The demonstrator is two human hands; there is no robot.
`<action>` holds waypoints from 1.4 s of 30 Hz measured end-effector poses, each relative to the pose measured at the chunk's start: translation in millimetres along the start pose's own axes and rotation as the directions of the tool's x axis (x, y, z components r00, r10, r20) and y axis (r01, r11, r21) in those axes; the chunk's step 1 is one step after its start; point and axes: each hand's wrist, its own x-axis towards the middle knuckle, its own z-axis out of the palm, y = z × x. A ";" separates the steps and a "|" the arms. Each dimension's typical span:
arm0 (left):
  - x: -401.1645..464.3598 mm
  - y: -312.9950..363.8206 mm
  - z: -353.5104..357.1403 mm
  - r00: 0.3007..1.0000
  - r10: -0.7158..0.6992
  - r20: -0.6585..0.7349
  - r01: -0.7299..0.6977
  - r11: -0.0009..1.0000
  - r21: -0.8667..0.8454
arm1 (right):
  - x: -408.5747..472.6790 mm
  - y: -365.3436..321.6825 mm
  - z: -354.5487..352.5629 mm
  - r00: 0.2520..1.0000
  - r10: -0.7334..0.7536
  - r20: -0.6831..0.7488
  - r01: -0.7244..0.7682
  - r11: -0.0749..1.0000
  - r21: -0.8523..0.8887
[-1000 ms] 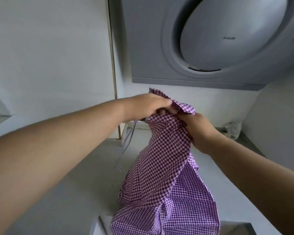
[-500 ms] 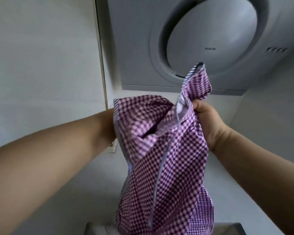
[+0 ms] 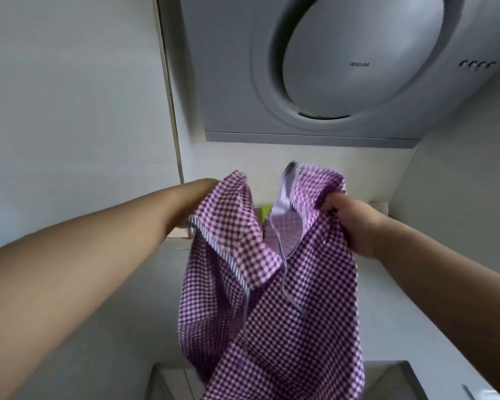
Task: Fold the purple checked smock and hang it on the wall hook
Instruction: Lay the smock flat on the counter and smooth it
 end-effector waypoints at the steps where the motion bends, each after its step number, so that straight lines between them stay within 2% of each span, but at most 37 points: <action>1: -5.0 -1.2 -2.3 1.000 0.019 -0.015 -0.017 0.996 0.086 | 8.1 10.9 -3.9 0.997 0.039 -0.071 -0.045 0.995 -0.092; 4: -4.8 -15.0 -24.8 0.990 0.005 -0.141 0.057 0.898 0.437 | 29.6 38.7 -22.4 0.954 0.114 -0.279 -0.180 0.958 -0.225; 7: -3.9 -33.1 -52.6 0.981 -0.115 -0.158 0.178 0.860 0.478 | 40.9 55.2 -37.8 0.928 0.109 -0.357 -0.215 0.938 -0.272; 11: -7.3 -44.2 -57.6 0.984 -0.132 -0.121 0.176 0.837 0.518 | 49.4 72.7 -53.2 0.924 0.134 -0.358 -0.262 0.904 -0.338; 14: -7.9 -46.0 -43.9 0.997 -0.043 -0.063 0.073 0.783 0.617 | 50.2 77.9 -40.9 0.962 0.036 -0.272 -0.155 0.890 -0.429; 18: -20.6 -36.5 -9.0 0.985 0.138 0.104 -0.170 0.663 0.729 | 43.6 70.9 -8.5 0.995 -0.096 -0.023 0.056 0.744 -0.666; 23: -33.0 -31.8 42.9 0.901 0.322 0.290 -0.425 0.525 0.737 | 25.5 64.5 27.4 0.962 -0.103 0.253 0.251 0.697 -0.671; 26: -36.4 -29.2 66.7 0.825 0.298 0.480 -0.565 0.449 0.693 | 13.1 60.0 44.8 0.938 -0.109 0.330 0.307 0.705 -0.639; 28: -36.0 -28.0 74.7 0.824 0.233 0.516 -0.561 0.455 0.691 | 10.1 58.6 50.8 0.935 -0.131 0.329 0.325 0.688 -0.649; 32: -27.8 -30.7 73.1 0.860 0.182 0.476 -0.495 0.517 0.698 | 8.9 60.4 47.2 0.927 -0.195 0.321 0.375 0.492 -0.785; 36: -18.9 -35.3 65.4 0.893 0.122 0.433 -0.430 0.515 0.741 | 16.4 86.7 38.8 0.954 -0.060 0.294 0.300 0.140 -0.944; 37: -16.5 -36.4 64.7 0.900 0.115 0.421 -0.417 0.512 0.751 | 21.5 96.2 34.7 0.965 -0.046 0.257 0.260 0.102 -0.960; 39: -15.3 -37.0 62.9 0.912 0.102 0.398 -0.393 0.500 0.772 | 31.7 110.8 25.5 0.987 -0.046 0.155 0.160 0.139 -0.977; 42: -8.5 -43.1 56.5 0.939 0.072 0.336 -0.322 0.524 0.788 | 45.1 125.1 10.7 0.999 -0.035 -0.006 0.006 0.358 -0.934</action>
